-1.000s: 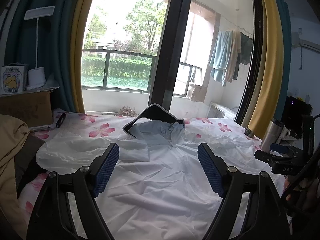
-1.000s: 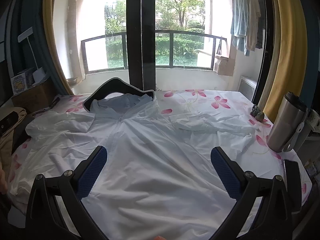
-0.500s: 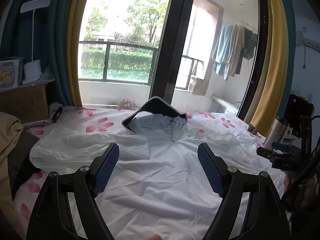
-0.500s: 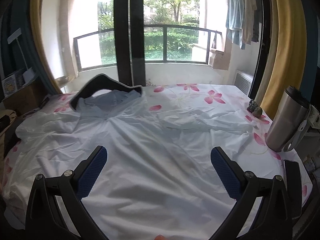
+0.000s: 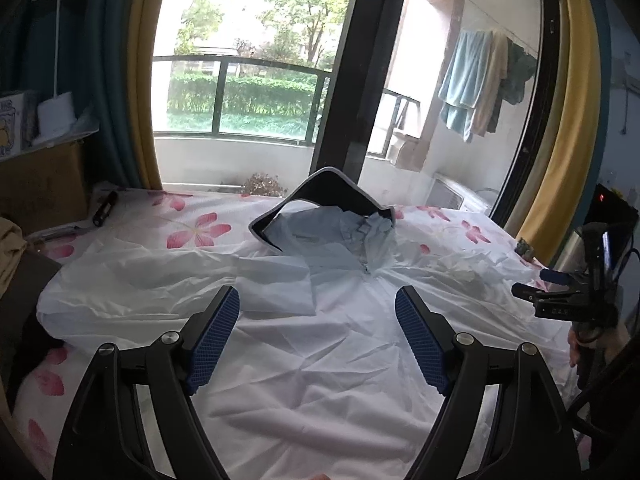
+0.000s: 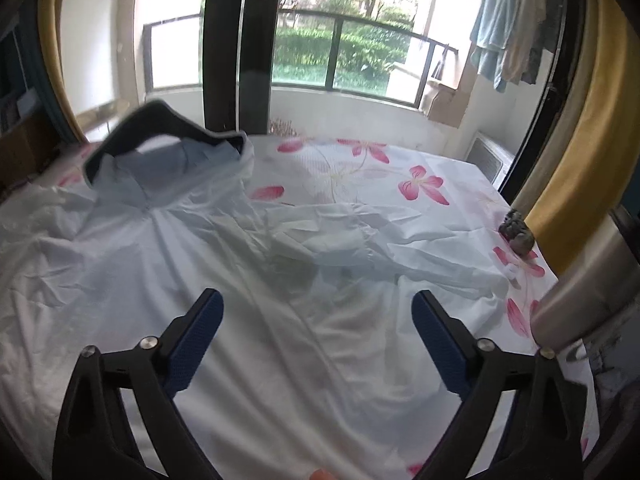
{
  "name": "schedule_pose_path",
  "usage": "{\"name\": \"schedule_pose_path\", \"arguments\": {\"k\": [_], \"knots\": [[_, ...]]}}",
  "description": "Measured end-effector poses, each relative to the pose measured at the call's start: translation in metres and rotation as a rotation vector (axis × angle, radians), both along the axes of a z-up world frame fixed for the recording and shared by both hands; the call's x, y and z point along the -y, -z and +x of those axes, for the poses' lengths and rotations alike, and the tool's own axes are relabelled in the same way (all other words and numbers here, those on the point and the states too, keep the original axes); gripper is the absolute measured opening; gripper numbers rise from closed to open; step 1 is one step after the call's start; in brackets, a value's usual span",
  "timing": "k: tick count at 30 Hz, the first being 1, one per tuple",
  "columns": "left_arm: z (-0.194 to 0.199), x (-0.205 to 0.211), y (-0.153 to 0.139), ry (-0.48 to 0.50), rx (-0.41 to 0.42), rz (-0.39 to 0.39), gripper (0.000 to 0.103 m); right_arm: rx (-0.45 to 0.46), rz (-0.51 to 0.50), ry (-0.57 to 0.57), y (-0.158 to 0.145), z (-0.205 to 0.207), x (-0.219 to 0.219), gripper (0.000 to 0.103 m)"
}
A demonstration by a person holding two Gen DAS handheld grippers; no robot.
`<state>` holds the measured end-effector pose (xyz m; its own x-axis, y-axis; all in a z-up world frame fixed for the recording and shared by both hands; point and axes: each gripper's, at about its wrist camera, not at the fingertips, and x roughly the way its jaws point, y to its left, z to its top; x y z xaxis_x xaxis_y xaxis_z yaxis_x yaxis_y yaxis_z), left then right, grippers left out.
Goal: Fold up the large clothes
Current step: 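Grasp the white jacket sleeve cuff with the right tool, then carry the sleeve across the jacket body with the right tool and release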
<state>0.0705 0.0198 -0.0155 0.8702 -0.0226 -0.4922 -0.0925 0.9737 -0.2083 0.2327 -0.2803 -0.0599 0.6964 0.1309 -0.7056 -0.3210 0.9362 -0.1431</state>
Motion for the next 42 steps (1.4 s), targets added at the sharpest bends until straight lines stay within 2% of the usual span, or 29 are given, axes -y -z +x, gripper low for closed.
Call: {"name": "schedule_pose_path", "arguments": {"k": [4,8,20,22,24,26,27,33,42], "knots": [[0.014,-0.006,0.009,-0.014,-0.033,-0.014,0.083,-0.022,-0.048,-0.033,0.009,0.022,-0.007,0.085],[0.027,-0.011,0.018,-0.025,-0.070,-0.019,0.083,-0.057,-0.096,-0.057,0.020,0.045,-0.013,0.070],[0.050,-0.021,0.036,-0.026,-0.137,-0.037,0.083,-0.122,-0.172,-0.115,0.048,0.076,-0.031,0.048],[0.051,-0.024,0.038,-0.024,-0.137,-0.044,0.083,-0.126,-0.168,-0.121,0.049,0.078,-0.033,0.036],[0.049,-0.026,0.038,-0.027,-0.134,-0.051,0.083,-0.120,-0.165,-0.129,0.048,0.078,-0.035,0.017],[0.047,-0.029,0.038,-0.034,-0.132,-0.057,0.083,-0.104,-0.157,-0.129,0.045,0.076,-0.035,0.006],[0.046,-0.031,0.038,-0.040,-0.131,-0.058,0.083,-0.088,-0.149,-0.125,0.041,0.075,-0.035,0.003],[0.038,-0.036,0.032,-0.044,-0.112,-0.054,0.083,0.005,-0.102,-0.117,0.008,0.067,-0.038,0.002],[0.011,-0.054,0.027,-0.078,-0.076,-0.066,0.083,0.064,-0.045,-0.178,-0.027,0.043,-0.074,0.002]]}}
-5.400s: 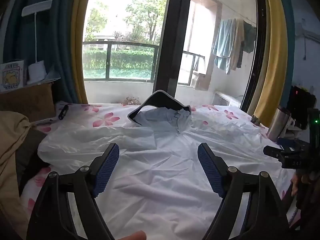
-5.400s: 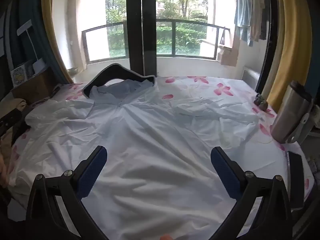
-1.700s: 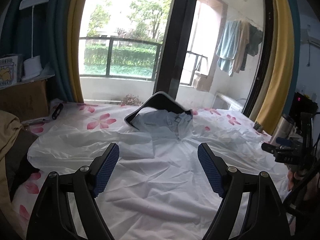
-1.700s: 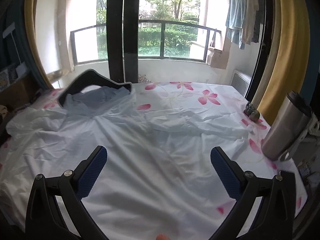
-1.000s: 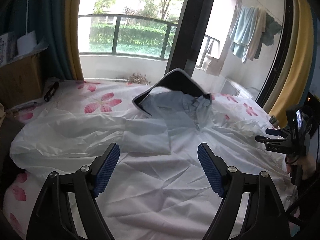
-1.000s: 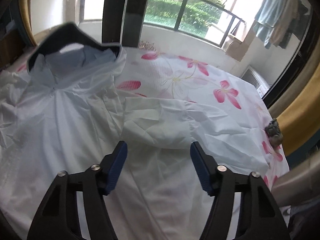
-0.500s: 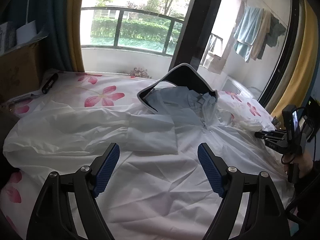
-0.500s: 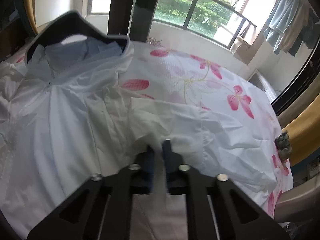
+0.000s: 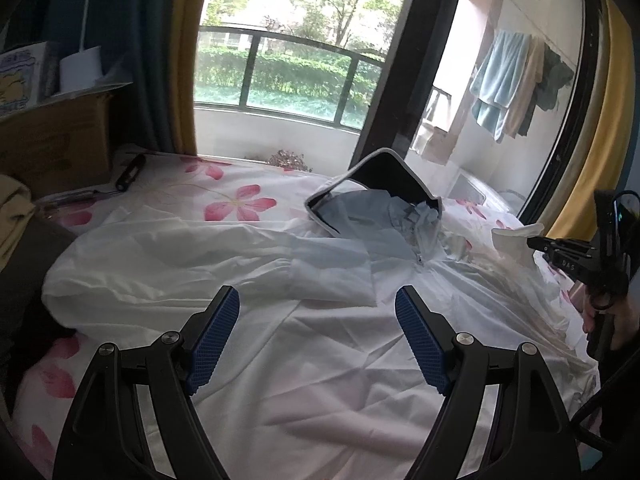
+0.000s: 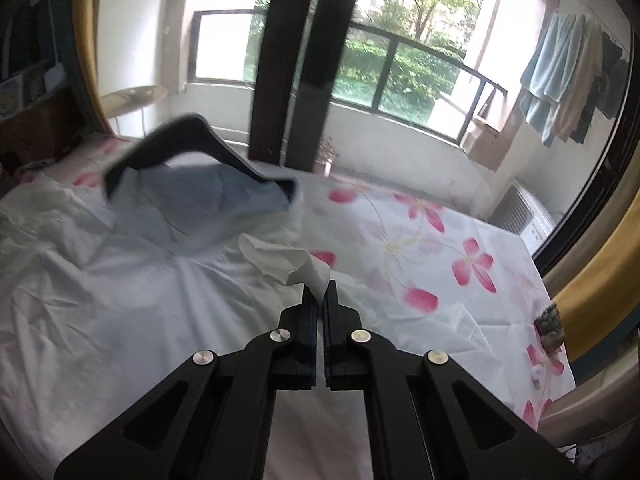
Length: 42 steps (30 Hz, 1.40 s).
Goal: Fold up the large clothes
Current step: 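Carry the sleeve across the jacket body with the right tool and release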
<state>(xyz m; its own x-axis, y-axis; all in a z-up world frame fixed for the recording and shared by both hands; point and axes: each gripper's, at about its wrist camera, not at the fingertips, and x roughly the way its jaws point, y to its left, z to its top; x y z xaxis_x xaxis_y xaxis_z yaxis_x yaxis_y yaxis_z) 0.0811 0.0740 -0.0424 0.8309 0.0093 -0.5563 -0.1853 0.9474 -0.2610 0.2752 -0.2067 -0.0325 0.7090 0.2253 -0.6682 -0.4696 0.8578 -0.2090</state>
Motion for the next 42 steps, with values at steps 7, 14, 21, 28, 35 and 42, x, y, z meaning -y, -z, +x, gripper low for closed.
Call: {"name": "schedule_pose_path", "arguments": {"k": [7,14,21,28,35,42], "knots": [[-0.022,-0.021,0.000,-0.012,0.039,-0.022,0.083,0.007,0.037,-0.046,-0.010,-0.020,-0.039,0.002],[-0.040,-0.045,0.002,-0.077,0.053,-0.032,0.083,-0.008,0.059,-0.097,-0.010,-0.037,-0.088,0.002],[-0.055,-0.065,0.008,-0.113,0.054,-0.046,0.083,-0.016,0.041,-0.165,-0.006,-0.049,-0.125,0.002],[-0.062,-0.075,0.008,-0.123,0.062,-0.049,0.083,-0.039,0.066,-0.215,-0.005,-0.059,-0.148,0.002],[-0.063,-0.077,0.007,-0.127,0.059,-0.046,0.083,-0.093,0.095,-0.292,0.001,-0.074,-0.176,0.002],[-0.060,-0.078,0.006,-0.121,0.052,-0.028,0.083,-0.181,0.107,-0.342,0.023,-0.088,-0.191,0.002]]}}
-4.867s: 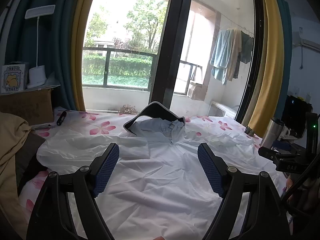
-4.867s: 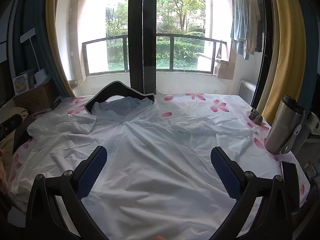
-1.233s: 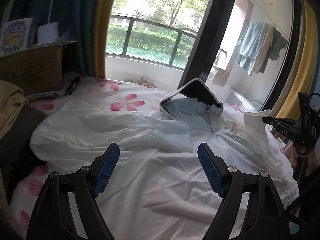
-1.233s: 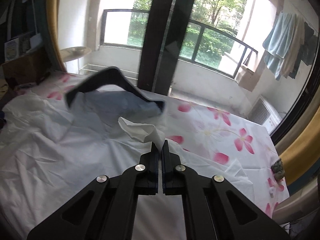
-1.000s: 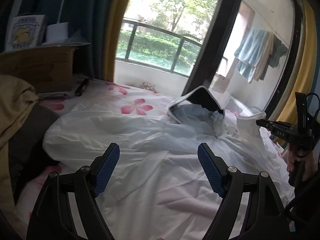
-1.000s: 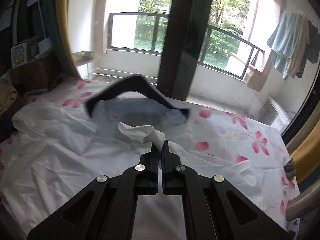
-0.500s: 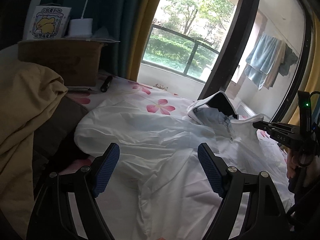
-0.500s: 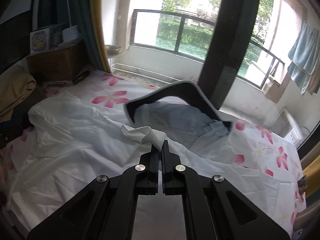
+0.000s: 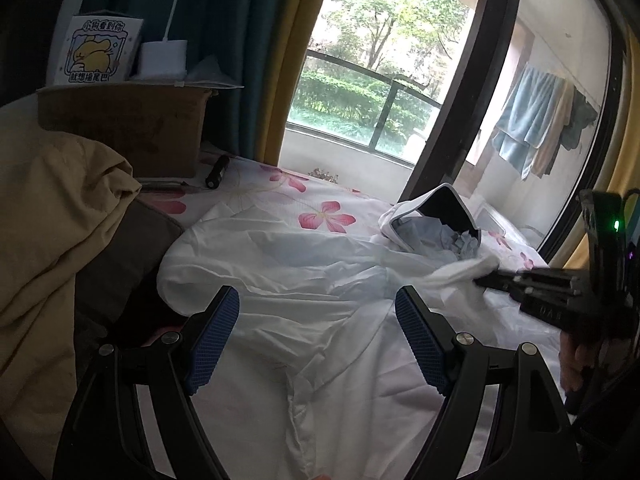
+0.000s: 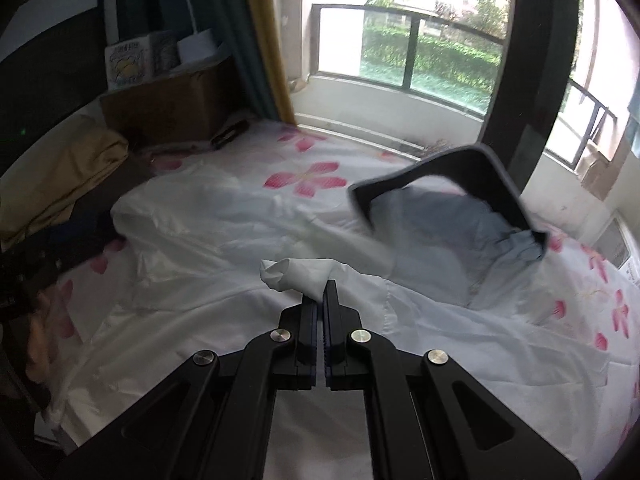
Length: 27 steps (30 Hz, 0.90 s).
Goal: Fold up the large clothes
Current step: 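Carry the sleeve across the jacket body with the right tool and release, then grasp the other sleeve cuff with the left tool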
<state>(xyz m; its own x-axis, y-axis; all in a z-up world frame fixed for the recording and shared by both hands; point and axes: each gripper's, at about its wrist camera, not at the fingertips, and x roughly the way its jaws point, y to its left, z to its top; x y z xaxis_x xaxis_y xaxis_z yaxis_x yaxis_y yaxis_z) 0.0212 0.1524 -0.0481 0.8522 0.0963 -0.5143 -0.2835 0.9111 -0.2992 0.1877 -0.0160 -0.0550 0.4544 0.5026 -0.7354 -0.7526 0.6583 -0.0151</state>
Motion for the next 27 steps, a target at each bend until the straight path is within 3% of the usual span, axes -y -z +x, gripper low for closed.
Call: {"name": "schedule_pose_path", "arguments": {"k": [11,13,15,17,18,27], "knots": [[0.046,0.004,-0.015,0.126,-0.069,0.083,0.083,-0.192,0.015,-0.008,0.049,-0.003,-0.001,0.004],[0.066,0.011,-0.014,0.172,-0.104,0.101,0.083,-0.211,0.012,-0.027,0.051,-0.006,0.000,0.011],[0.083,0.017,-0.012,0.212,-0.125,0.098,0.083,-0.215,0.029,-0.032,0.046,-0.008,0.009,0.040],[0.098,0.025,-0.010,0.256,-0.137,0.088,0.083,-0.206,0.043,-0.019,0.039,-0.008,0.020,0.061],[0.107,0.031,-0.009,0.279,-0.146,0.094,0.083,-0.193,0.045,0.004,0.034,-0.007,0.028,0.066],[0.176,0.081,0.016,0.440,-0.268,0.075,0.083,-0.119,0.054,0.265,0.018,0.023,0.119,0.066]]}}
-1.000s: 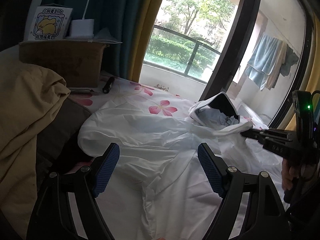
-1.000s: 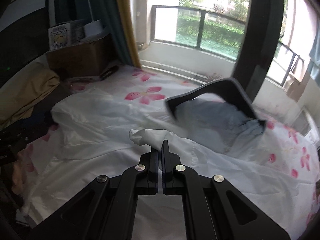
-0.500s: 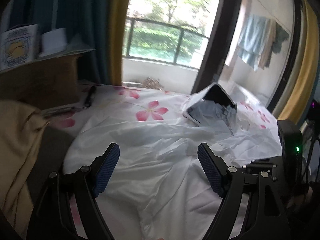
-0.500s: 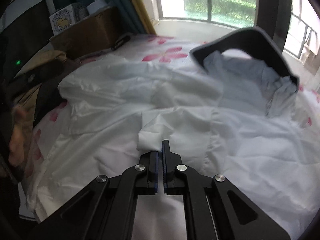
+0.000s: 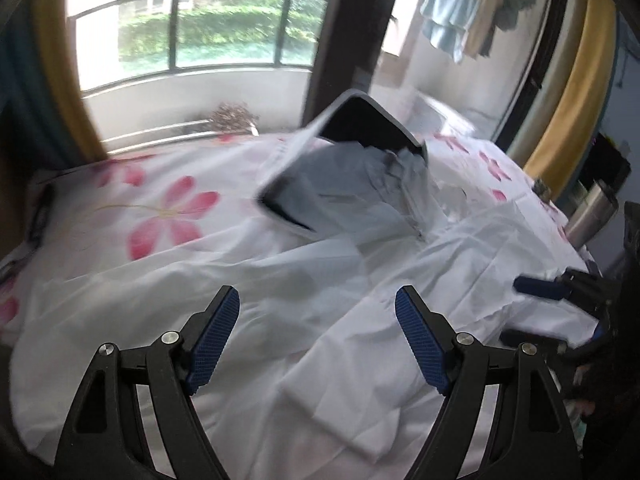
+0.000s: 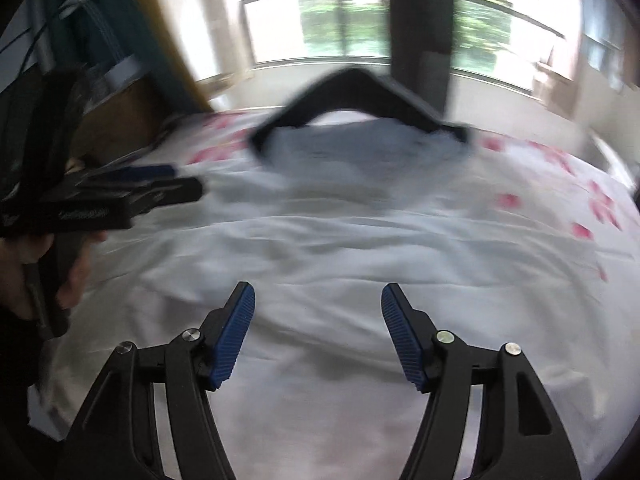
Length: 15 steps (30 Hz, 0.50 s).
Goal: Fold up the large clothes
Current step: 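Grasp the other sleeve cuff with the left tool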
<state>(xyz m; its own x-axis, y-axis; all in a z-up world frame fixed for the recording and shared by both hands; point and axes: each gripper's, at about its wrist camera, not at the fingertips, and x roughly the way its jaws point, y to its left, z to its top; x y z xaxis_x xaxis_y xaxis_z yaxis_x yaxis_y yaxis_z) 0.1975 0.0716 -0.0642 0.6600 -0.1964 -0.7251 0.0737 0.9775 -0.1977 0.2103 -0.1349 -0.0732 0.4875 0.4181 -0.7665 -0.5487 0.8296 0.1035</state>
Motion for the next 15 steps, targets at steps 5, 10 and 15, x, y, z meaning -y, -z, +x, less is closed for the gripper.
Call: {"name": "schedule_pose_path", "arguments": {"k": [5,10,15], "knots": [[0.025,0.019,0.016,0.028,-0.066,0.016,0.083,-0.009,-0.001,0.148,0.003,0.017,0.049,0.066],[0.048,0.037,0.034,0.061,-0.122,0.066,0.083,-0.022,-0.003,0.218,0.006,0.026,0.077,0.066],[0.061,0.040,0.043,0.040,-0.141,0.128,0.083,0.011,0.039,0.217,0.002,0.024,0.085,0.066]]}}
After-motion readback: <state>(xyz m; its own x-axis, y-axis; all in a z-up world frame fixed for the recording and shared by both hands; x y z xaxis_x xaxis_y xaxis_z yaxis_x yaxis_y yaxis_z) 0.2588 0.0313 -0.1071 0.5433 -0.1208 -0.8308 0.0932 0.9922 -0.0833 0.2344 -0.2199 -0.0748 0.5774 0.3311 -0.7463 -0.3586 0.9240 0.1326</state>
